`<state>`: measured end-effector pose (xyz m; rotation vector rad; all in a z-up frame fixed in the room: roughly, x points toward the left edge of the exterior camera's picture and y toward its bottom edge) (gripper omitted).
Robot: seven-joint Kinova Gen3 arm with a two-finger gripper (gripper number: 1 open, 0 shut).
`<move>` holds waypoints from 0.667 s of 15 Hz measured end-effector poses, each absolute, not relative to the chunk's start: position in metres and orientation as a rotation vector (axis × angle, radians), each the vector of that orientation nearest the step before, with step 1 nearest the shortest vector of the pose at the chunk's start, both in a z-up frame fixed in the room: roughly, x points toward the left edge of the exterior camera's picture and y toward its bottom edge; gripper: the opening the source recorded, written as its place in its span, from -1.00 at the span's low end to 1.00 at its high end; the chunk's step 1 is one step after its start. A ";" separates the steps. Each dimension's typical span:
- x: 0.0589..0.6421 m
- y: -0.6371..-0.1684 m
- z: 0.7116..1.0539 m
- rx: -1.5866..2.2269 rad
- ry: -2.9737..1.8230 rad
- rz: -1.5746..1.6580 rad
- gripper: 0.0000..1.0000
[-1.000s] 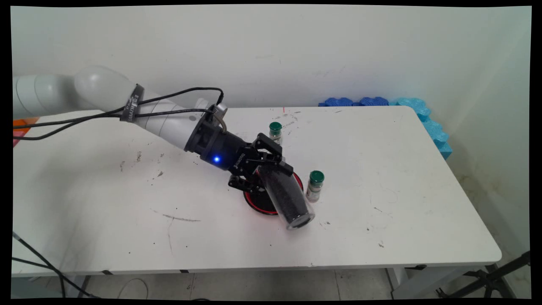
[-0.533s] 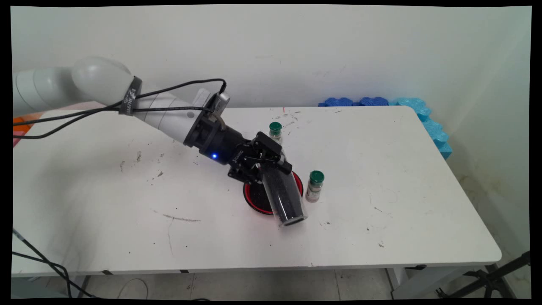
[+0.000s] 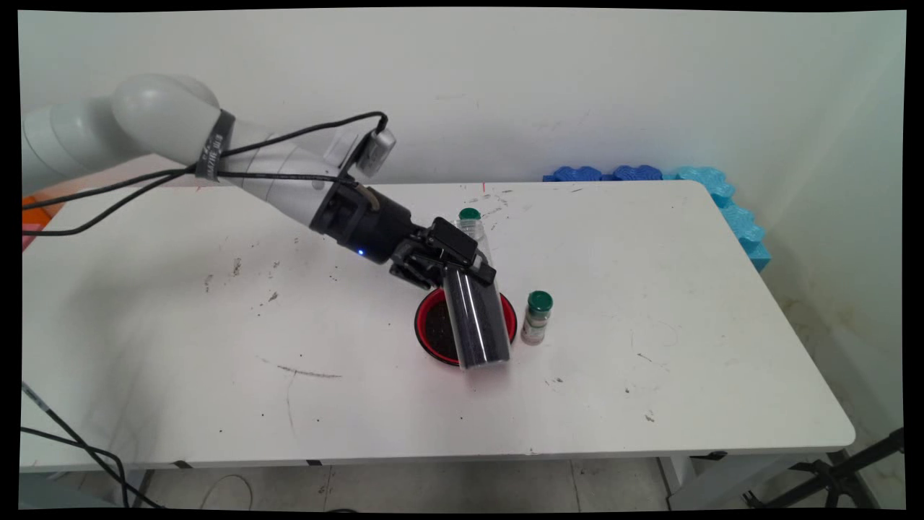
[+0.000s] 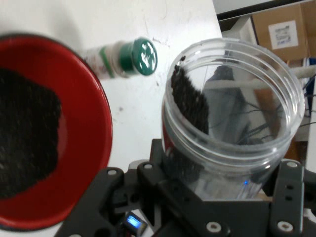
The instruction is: Pour the black seasoning powder in the red bowl
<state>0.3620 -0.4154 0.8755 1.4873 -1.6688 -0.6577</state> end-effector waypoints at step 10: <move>0.368 -0.422 0.908 1.174 -1.885 -0.428 -1.00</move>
